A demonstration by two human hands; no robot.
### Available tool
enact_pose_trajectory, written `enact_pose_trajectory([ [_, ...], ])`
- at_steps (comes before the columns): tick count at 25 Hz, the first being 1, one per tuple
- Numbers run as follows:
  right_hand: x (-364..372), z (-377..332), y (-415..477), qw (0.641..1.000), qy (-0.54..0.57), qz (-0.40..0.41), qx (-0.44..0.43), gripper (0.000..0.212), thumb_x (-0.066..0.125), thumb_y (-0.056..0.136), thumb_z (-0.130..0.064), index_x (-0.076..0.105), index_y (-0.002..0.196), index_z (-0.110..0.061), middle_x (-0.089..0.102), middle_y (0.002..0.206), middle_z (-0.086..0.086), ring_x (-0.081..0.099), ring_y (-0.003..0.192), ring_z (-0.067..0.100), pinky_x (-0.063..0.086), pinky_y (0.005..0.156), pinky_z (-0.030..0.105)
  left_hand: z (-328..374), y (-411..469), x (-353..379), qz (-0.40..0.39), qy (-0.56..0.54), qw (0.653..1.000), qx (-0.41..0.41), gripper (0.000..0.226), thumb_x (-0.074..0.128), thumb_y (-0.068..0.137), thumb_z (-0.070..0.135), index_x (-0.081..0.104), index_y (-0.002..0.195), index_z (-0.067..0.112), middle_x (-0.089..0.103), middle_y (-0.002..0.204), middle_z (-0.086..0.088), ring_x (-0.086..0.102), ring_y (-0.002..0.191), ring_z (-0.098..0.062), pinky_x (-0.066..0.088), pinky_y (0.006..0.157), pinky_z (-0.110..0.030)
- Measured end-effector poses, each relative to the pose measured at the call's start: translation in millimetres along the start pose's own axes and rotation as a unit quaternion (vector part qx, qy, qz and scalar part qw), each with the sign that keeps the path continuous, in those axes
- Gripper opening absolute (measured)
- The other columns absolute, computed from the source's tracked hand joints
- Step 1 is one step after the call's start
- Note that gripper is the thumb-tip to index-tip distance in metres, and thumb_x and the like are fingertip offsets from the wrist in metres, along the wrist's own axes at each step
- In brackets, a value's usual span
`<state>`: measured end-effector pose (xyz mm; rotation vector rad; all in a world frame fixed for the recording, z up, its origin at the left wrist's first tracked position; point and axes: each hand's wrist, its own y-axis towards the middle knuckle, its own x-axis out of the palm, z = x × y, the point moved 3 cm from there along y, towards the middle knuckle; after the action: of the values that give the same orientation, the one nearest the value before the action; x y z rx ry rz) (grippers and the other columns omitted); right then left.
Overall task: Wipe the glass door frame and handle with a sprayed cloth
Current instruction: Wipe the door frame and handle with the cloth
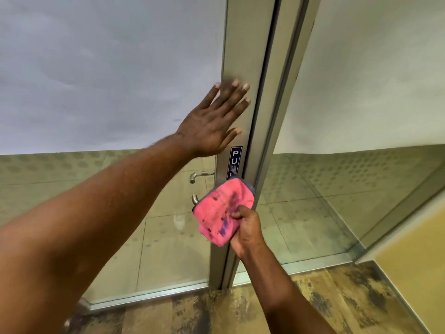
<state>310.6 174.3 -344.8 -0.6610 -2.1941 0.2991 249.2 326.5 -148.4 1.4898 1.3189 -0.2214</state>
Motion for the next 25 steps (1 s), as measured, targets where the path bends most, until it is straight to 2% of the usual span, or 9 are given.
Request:
enact_pose_trajectory([
  [2,1.1,-11.2,-5.0,1.0,-0.008,-0.022,-0.003,0.035,0.051,0.052,-0.007,0.055,0.087,-0.009,0.058,0.081,0.01,0.056,0.086,0.029,0.047,0.086,0.042,24.7,-29.4,1.8,-0.045,-0.105,0.993,-0.023,0.069,0.028,0.108,0.054,0.021,0.165,0.017,0.015,0.174,-0.009,0.01,0.161,-0.022,0.008,0.129,-0.041],
  [4,0.8,-19.9,-9.9,0.999,-0.014,-0.039,-0.017,0.039,0.053,0.055,-0.007,0.059,0.094,-0.007,0.062,0.085,0.013,0.06,0.087,0.031,0.049,0.093,0.048,45.1,-62.3,5.7,-0.098,-0.313,0.931,-0.16,0.069,0.039,0.103,0.06,0.034,0.161,0.024,0.036,0.168,-0.004,0.033,0.154,-0.021,0.025,0.122,-0.034],
  [7,2.5,-31.1,-11.8,0.996,-0.018,-0.057,-0.065,0.045,0.056,0.061,-0.004,0.064,0.105,-0.005,0.068,0.092,0.016,0.066,0.087,0.033,0.049,0.1,0.058,63.6,-101.7,14.8,-0.128,-0.619,0.679,-0.373,0.066,0.062,0.085,0.062,0.063,0.138,0.024,0.072,0.126,0.0,0.067,0.12,-0.027,0.055,0.095,-0.036],
  [9,2.6,-37.8,-12.0,0.993,-0.036,-0.061,-0.099,0.045,0.059,0.064,-0.004,0.068,0.108,-0.006,0.072,0.094,0.017,0.069,0.085,0.034,0.054,0.092,0.06,68.7,-120.5,21.6,-0.193,-0.674,0.601,-0.383,0.054,0.077,0.076,0.055,0.073,0.118,0.021,0.078,0.107,-0.003,0.073,0.101,-0.028,0.059,0.08,-0.037],
  [13,3.1,-47.1,-14.8,0.984,-0.077,-0.077,-0.14,0.045,0.064,0.078,0.007,0.068,0.12,-0.007,0.075,0.111,0.019,0.074,0.089,0.035,0.063,0.073,0.052,74.0,-138.6,18.5,-0.186,-0.733,0.543,-0.366,0.022,0.083,0.081,0.019,0.078,0.102,0.019,0.079,0.102,-0.008,0.075,0.089,-0.025,0.063,0.076,-0.035],
  [18,7.3,-48.2,-15.5,0.988,-0.091,-0.091,-0.087,0.037,0.064,0.08,-0.003,0.076,0.114,-0.012,0.077,0.114,0.014,0.076,0.094,0.041,0.062,0.068,0.056,74.0,-139.2,14.2,-0.129,-0.73,0.531,-0.411,0.033,0.061,0.094,-0.007,0.07,0.122,0.008,0.074,0.108,-0.017,0.068,0.09,-0.032,0.059,0.07,-0.037],
  [20,12.4,-49.1,-15.2,0.984,-0.12,-0.101,-0.08,0.05,0.068,0.061,-0.007,0.078,0.11,-0.006,0.075,0.123,0.012,0.074,0.103,0.041,0.061,0.074,0.06,75.0,-137.3,12.9,-0.125,-0.734,0.518,-0.421,0.032,0.05,0.099,-0.003,0.071,0.121,0.008,0.072,0.118,-0.027,0.066,0.095,-0.036,0.057,0.076,-0.042],
  [23,15.8,-52.4,-14.3,0.973,-0.168,-0.099,-0.12,0.059,0.068,0.047,-0.008,0.076,0.105,0.003,0.074,0.126,0.007,0.073,0.105,0.038,0.062,0.075,0.055,74.1,-138.4,13.0,-0.158,-0.758,0.44,-0.454,0.048,0.046,0.093,0.033,0.068,0.124,0.004,0.069,0.12,-0.025,0.063,0.101,-0.037,0.054,0.082,-0.044],
  [25,15.1,-54.7,-12.8,0.966,-0.197,-0.094,-0.14,0.046,0.065,0.059,-0.005,0.076,0.103,0.003,0.075,0.124,0.003,0.074,0.104,0.033,0.062,0.074,0.049,73.1,-138.6,15.5,-0.2,-0.74,0.468,-0.439,0.056,0.063,0.085,0.05,0.069,0.12,0.007,0.072,0.108,-0.017,0.068,0.093,-0.031,0.057,0.073,-0.035],
])
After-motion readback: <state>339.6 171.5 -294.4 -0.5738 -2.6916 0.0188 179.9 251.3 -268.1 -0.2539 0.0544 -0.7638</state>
